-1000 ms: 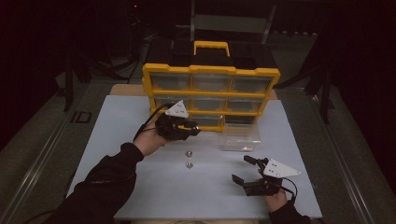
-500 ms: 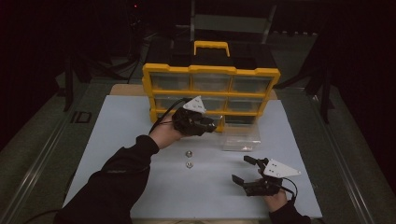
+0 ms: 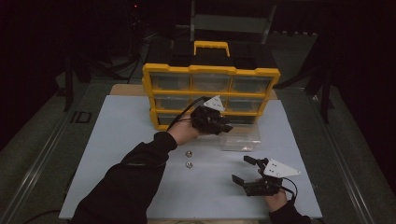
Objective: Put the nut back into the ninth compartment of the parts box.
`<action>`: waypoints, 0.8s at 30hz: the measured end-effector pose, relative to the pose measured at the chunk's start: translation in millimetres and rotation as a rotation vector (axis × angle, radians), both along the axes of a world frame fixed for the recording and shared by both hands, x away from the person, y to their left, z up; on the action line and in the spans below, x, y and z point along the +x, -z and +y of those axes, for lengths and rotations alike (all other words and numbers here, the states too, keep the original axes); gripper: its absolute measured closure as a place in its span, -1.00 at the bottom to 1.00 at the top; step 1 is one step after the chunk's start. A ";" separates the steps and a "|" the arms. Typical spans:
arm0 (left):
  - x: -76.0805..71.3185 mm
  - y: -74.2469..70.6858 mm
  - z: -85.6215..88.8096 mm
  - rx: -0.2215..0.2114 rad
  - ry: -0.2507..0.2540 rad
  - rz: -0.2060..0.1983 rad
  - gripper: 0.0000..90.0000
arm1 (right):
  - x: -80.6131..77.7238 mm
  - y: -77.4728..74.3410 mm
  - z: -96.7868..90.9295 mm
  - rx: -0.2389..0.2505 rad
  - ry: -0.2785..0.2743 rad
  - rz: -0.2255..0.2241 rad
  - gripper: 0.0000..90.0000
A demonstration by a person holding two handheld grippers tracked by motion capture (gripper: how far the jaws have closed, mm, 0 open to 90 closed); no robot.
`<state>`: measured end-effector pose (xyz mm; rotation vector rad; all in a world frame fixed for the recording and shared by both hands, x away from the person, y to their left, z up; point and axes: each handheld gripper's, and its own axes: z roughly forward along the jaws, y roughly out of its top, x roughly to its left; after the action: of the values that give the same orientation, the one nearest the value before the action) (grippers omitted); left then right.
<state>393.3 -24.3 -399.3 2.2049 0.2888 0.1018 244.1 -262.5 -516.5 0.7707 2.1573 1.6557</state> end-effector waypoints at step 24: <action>8.7 27.6 -47.3 0.125 -0.099 0.109 0.47 | 0.5 1.2 0.2 0.002 -0.008 0.011 -0.69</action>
<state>402.0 -71.6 -426.9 2.3237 0.4633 0.0551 244.6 -262.2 -517.7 0.7745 2.1693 1.6619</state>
